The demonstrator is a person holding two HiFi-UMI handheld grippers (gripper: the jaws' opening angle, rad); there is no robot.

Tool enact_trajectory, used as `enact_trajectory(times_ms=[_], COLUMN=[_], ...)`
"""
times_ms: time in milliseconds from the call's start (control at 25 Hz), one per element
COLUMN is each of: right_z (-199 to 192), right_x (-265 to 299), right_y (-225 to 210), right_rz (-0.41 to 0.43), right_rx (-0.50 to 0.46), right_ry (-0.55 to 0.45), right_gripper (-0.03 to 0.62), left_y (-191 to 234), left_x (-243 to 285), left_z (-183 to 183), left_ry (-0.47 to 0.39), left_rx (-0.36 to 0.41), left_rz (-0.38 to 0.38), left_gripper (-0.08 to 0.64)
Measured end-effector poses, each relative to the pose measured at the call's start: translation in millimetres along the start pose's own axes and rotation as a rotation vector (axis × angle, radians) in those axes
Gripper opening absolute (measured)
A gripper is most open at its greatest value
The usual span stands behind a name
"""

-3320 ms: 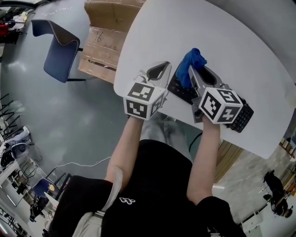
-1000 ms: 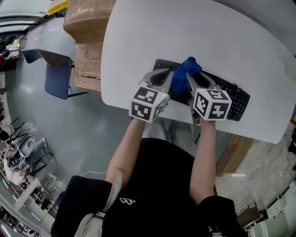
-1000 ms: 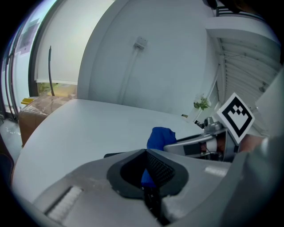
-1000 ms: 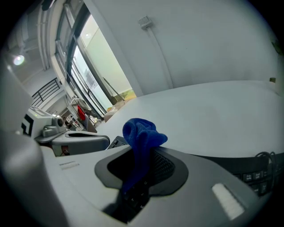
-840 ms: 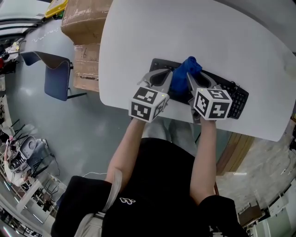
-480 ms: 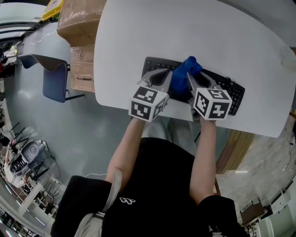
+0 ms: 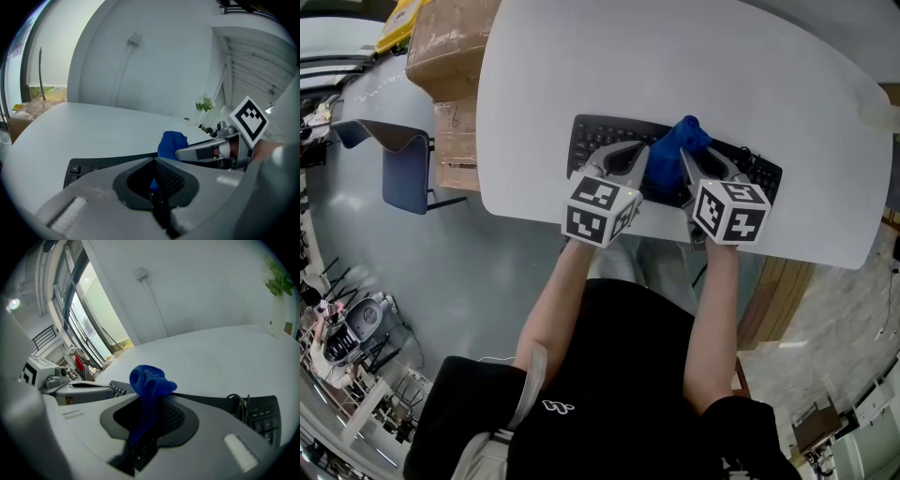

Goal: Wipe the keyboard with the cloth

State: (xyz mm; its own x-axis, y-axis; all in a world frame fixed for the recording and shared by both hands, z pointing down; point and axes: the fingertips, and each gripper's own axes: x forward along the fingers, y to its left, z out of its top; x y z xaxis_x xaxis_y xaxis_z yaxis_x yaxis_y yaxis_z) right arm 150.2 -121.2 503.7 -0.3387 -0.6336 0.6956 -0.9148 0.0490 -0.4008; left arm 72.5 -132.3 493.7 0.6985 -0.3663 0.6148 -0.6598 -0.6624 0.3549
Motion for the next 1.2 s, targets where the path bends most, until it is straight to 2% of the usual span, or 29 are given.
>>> enact_trajectory(times_ms=[1200], right_z=[-12], right_x=[-58], right_y=[-88], right_rz=[-0.074], right_rx=[0.048], right_ry=[-0.039], right_gripper=[0.097], left_y=[-88], left_x=[64], left_z=[-4], left_ry=[0.035], left_rx=[0.05], left_rz=[-0.087], left_gripper=[-0.002])
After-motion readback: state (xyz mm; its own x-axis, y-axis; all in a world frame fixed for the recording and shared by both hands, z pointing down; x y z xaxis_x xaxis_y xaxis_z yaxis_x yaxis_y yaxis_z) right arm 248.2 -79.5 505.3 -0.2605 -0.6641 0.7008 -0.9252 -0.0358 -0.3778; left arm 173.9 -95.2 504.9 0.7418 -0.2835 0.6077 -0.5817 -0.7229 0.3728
